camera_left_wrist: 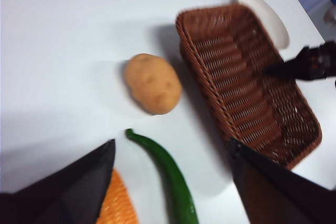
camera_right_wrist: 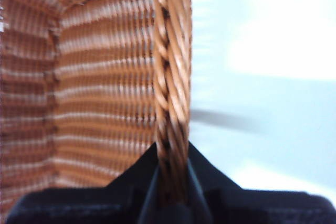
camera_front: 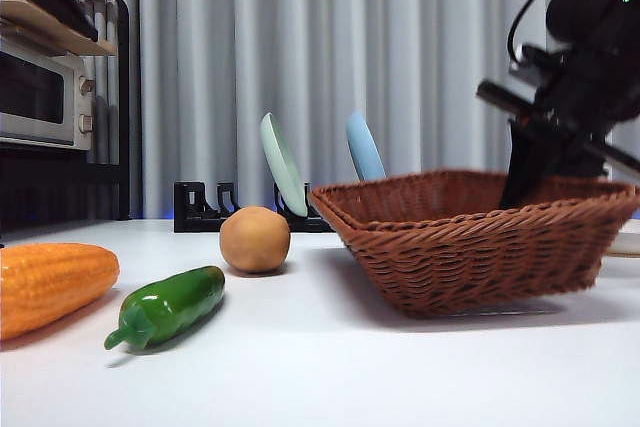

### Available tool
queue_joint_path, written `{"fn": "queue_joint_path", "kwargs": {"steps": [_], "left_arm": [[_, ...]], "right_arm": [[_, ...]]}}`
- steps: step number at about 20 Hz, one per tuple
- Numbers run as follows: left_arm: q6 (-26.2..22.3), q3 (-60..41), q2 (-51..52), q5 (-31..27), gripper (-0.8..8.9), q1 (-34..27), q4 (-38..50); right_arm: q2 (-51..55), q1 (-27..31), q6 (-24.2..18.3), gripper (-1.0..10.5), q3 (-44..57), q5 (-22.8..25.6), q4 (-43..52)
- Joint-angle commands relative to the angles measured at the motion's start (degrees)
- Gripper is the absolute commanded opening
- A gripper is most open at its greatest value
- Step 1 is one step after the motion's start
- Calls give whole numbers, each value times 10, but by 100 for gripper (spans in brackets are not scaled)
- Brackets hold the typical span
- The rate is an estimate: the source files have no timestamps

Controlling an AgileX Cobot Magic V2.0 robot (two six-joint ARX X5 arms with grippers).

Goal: Pick up the basket,pick up the corn from the table,pick up the potato from the table,pick up the cucumber from the table,put all items into the basket

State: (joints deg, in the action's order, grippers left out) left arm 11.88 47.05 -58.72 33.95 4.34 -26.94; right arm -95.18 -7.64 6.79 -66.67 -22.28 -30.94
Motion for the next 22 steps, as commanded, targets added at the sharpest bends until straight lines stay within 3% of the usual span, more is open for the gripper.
{"fn": "queue_joint_path", "kwargs": {"steps": [1, 3, 8, 12, 16, 22], "left_arm": [[1, 37, -56, -26, 477, 40, 8], [1, 79, -115, -51, 477, 78, 5], [2, 210, -280, -182, 477, 174, -28], [3, 318, -405, -239, 476, 212, -80], [21, 358, -485, -251, 476, 220, -86], [30, 358, -528, -264, 474, 220, -64]], "right_arm": [[38, 10, -2, -11, -16, 0, 9], [67, 22, -2, -11, -26, 0, 9], [143, 56, 5, -10, -43, -2, -3], [187, 78, 4, -10, -43, -2, -12], [206, 94, 2, -10, -43, -3, -24], [207, 98, 2, -10, -43, -3, -30]]}}
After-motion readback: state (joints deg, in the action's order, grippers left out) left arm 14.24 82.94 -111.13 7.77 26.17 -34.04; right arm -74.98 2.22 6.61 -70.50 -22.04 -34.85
